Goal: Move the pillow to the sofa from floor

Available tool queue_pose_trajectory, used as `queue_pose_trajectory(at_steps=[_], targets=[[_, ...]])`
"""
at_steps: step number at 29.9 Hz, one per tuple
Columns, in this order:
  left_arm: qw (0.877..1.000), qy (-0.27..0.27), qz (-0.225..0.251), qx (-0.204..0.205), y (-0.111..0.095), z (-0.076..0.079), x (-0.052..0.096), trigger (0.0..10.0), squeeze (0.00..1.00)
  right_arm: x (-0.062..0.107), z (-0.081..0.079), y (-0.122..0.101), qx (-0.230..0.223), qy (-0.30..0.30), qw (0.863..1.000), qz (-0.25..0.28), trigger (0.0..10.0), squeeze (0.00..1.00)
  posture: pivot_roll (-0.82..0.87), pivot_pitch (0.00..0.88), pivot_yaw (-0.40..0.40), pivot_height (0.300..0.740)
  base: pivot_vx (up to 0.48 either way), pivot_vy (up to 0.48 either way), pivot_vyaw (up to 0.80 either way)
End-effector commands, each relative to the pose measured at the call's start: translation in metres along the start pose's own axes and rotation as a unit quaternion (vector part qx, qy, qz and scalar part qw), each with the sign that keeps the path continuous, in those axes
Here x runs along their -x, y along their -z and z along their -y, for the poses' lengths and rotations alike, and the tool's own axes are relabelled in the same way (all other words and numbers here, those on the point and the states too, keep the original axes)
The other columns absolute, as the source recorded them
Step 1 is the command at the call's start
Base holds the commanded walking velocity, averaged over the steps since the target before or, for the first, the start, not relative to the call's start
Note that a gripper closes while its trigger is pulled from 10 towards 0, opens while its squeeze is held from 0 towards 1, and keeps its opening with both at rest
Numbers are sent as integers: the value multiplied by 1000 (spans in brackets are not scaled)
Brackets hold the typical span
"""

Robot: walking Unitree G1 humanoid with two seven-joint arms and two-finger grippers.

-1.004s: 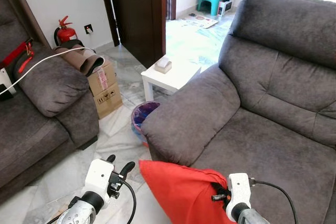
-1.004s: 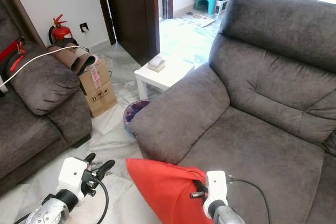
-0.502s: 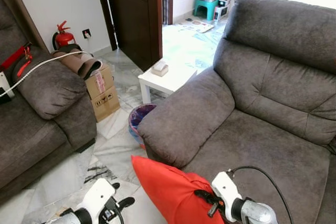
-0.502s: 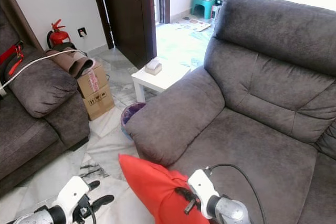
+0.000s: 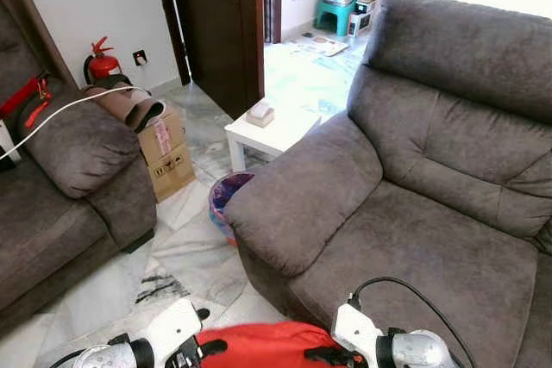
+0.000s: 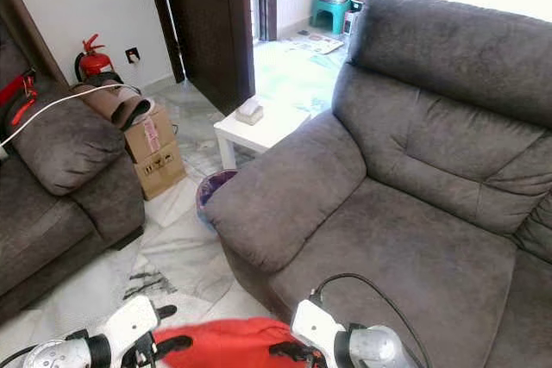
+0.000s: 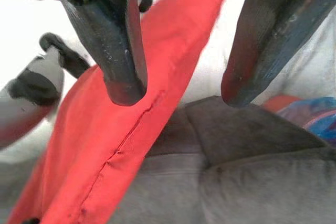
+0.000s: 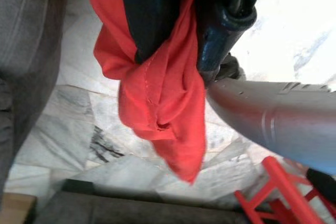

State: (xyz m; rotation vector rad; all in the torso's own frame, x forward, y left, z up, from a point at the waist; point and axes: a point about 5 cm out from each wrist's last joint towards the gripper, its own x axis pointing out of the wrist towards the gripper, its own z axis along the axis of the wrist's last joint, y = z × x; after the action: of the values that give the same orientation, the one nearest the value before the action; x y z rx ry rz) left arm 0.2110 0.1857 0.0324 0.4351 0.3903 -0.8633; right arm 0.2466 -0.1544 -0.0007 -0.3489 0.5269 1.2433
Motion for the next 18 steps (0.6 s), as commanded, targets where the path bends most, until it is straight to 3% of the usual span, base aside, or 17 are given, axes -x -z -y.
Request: queue_pose_trajectory(at_steps=[1, 8, 13, 16, 18], targets=[[1000, 9, -14, -5, 6, 3, 2, 10000, 0, 0, 6, -17, 29, 3, 999, 31, 10000, 0, 108, 54, 20, 740, 0, 0, 0], [1000, 15, -20, -6, 10, 5, 4, 10000, 0, 0, 4, -18, 33, -12, 999, 25, 10000, 0, 112, 59, 18, 740, 0, 0, 0], [998, 54, -22, 8, 13, 15, 8, 10000, 0, 2, 5, -22, 41, -20, 999, 28, 10000, 0, 109, 61, 20, 740, 0, 0, 0], [994, 102, -30, -4, 14, 23, 12, 10000, 4, 2, 6, -27, 49, -26, 998, 33, 10000, 0, 111, 64, 18, 740, 0, 0, 0], [994, 105, -33, -9, 15, 23, 13, 10000, 4, 2, 6, -28, 50, -27, 998, 33, 10000, 0, 111, 64, 18, 740, 0, 0, 0]])
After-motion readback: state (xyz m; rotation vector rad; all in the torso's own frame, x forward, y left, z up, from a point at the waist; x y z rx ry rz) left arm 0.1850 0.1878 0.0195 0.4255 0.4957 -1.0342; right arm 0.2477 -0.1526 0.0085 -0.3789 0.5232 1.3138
